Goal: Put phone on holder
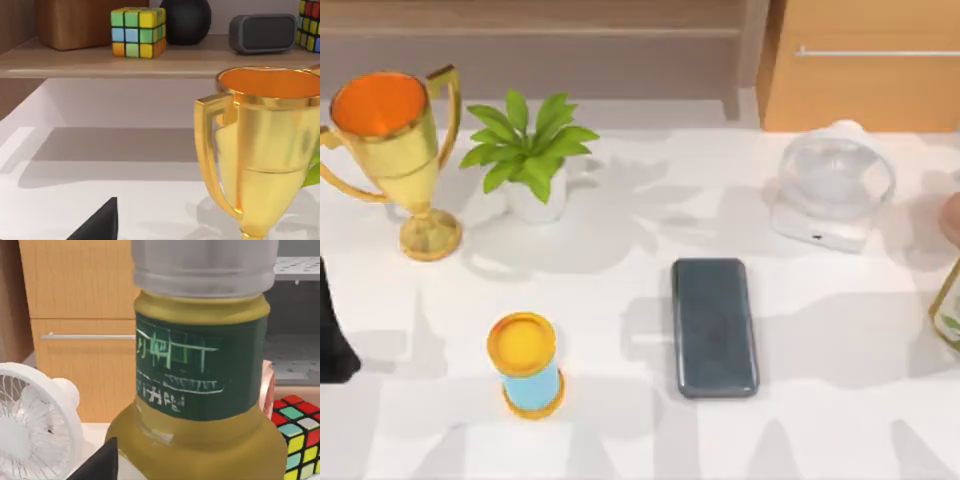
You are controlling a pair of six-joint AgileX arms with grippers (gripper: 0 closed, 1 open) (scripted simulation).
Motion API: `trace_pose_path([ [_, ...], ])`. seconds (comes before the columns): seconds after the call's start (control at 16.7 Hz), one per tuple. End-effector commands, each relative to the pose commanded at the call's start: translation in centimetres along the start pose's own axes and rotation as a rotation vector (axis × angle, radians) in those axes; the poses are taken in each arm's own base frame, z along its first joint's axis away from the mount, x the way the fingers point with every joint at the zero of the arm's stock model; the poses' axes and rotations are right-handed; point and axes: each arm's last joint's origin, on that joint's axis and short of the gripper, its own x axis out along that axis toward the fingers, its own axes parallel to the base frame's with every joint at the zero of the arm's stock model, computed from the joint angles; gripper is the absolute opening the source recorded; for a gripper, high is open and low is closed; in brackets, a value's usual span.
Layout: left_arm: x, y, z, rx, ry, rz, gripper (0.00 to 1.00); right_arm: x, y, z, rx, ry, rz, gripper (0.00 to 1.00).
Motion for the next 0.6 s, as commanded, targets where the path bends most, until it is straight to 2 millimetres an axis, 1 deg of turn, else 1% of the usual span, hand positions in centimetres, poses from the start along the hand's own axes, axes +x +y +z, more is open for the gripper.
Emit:
trace_pose_path([
  [0.18, 0.0, 0.0, 0.0, 0.000, 0.000, 0.000, 1.00, 0.0, 0.0, 0.2, 0.003, 0.004, 0.000, 1.00],
  [0.3, 0.0, 0.0, 0.0, 0.000, 0.000, 0.000, 1.00, 0.0, 0.1, 1.4, 0.016, 0.022, 0.004, 1.00],
  [0.42, 0.0, 0.0, 0.0, 0.000, 0.000, 0.000, 1.00, 0.0, 0.3, 3.5, 0.038, 0.050, 0.016, 1.00],
  [0.6, 0.0, 0.0, 0.0, 0.000, 0.000, 0.000, 1.00, 0.6, 0.9, 8.4, 0.086, 0.110, 0.052, 1.00],
])
